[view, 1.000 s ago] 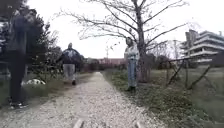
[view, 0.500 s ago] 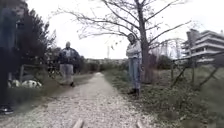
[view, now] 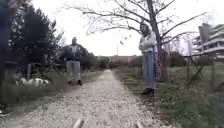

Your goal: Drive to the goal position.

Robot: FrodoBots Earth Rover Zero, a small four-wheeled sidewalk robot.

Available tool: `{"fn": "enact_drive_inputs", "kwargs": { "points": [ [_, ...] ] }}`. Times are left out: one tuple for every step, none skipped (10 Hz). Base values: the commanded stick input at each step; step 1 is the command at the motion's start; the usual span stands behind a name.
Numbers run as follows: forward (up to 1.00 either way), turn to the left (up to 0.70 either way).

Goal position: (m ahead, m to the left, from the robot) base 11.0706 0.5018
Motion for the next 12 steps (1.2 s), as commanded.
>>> {"fn": "enact_drive_inputs", "kwargs": {
  "points": [
    [0.50, 0.00],
    [0.50, 0.00],
    [0.50, 0.00],
    [0.50, 0.00],
    [0.50, 0.00],
    [0.50, 0.00],
    [0.50, 0.00],
    [0.50, 0.00],
    [0.50, 0.00],
    [0.50, 0.00],
    [0.50, 0.00],
    [0.50, 0.00]
  ]
}}
